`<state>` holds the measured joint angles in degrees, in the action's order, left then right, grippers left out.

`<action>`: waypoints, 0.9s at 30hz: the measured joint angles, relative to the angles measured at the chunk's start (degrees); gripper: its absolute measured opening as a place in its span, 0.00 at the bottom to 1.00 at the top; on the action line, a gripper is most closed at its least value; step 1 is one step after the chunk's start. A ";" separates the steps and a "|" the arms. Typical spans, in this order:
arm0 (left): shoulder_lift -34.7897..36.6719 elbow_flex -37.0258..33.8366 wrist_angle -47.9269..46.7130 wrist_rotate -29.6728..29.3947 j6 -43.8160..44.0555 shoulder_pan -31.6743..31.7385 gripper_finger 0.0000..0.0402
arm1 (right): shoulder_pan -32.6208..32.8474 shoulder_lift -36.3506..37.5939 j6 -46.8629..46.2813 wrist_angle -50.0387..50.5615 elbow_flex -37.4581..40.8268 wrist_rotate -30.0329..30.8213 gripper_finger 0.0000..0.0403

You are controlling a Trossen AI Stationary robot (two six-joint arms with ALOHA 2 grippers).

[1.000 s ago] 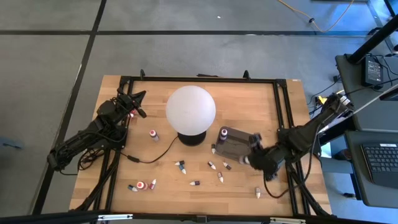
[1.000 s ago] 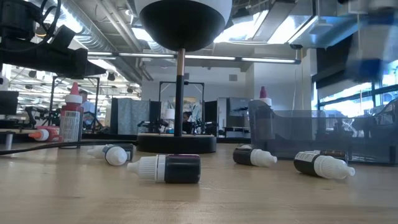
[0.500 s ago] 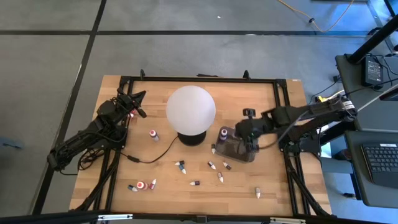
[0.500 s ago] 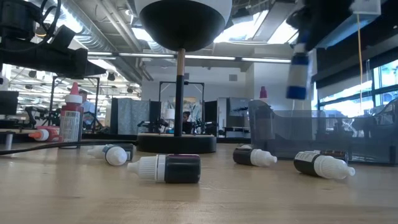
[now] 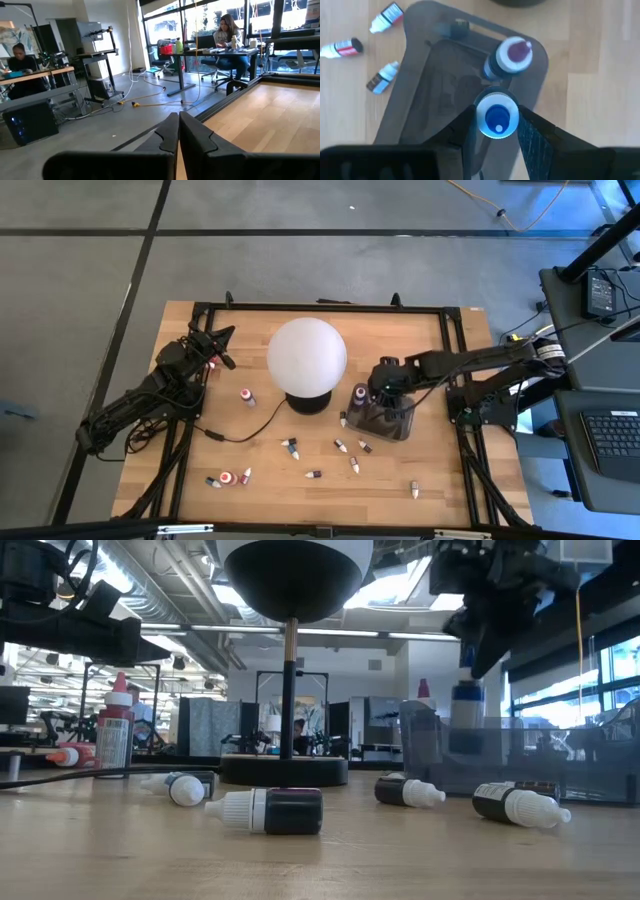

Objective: Pick & Place food coloring
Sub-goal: Put the large blue food coloring bottle into the black container

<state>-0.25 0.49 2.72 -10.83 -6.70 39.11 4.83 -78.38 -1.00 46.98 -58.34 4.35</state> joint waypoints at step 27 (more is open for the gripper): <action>0.00 -0.02 0.00 0.00 0.04 0.00 0.03 | 0.05 -2.98 0.01 -5.36 2.75 0.52 0.32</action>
<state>-0.25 0.47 2.72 -10.83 -6.66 39.11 4.89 -81.36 -0.99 41.62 -55.59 4.86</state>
